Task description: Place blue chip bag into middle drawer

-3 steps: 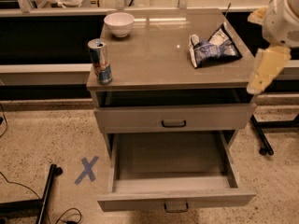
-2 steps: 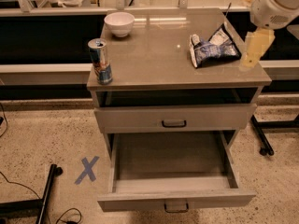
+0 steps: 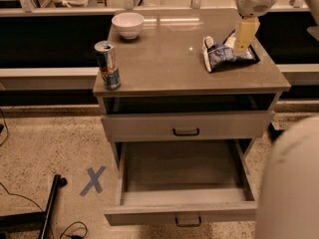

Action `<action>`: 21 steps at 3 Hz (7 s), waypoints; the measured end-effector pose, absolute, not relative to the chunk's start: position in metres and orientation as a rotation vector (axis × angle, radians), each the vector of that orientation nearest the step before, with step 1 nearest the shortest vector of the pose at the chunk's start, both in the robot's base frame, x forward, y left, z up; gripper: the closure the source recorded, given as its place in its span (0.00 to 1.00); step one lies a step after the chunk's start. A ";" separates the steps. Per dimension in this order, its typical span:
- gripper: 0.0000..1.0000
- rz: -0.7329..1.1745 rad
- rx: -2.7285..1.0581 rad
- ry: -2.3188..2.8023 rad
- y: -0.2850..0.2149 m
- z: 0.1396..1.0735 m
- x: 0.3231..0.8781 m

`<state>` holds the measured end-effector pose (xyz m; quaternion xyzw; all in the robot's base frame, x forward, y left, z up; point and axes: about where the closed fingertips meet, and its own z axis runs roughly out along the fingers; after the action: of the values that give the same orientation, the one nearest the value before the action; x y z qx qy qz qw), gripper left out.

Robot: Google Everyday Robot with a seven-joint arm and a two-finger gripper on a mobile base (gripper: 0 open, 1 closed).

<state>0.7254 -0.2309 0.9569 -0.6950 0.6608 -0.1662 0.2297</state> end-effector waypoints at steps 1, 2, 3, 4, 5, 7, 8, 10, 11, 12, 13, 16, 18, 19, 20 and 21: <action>0.07 -0.419 -1.996 1.820 -0.221 0.924 0.748; 0.06 -0.363 -2.047 1.847 -0.222 0.888 0.756; 0.07 -0.318 -2.069 1.870 -0.226 0.863 0.759; 0.22 -0.276 -2.064 1.868 -0.223 0.853 0.762; 0.46 -0.212 -2.026 1.848 -0.217 0.851 0.763; 0.92 -0.018 -1.817 1.752 -0.221 0.882 0.742; 1.00 0.098 -1.647 1.634 -0.244 0.947 0.682; 1.00 0.361 -1.484 1.780 -0.261 0.933 0.570; 1.00 0.531 -1.456 1.812 -0.228 0.900 0.532; 1.00 0.628 -1.489 1.830 -0.192 0.873 0.505; 1.00 0.654 -1.503 1.840 -0.186 0.862 0.500; 1.00 0.862 -1.420 1.780 -0.208 0.694 0.496; 1.00 0.971 -1.436 1.791 -0.204 0.581 0.480; 0.81 1.000 -1.362 1.861 -0.194 0.546 0.482; 0.58 1.006 -1.222 1.947 -0.187 0.522 0.483; 0.35 1.010 -1.080 2.030 -0.175 0.505 0.487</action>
Offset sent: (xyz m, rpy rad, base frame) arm 0.0440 0.0022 -0.1003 -0.0457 0.2013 0.0616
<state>0.4868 -0.1752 0.5047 -0.4090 0.7686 0.3822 0.3097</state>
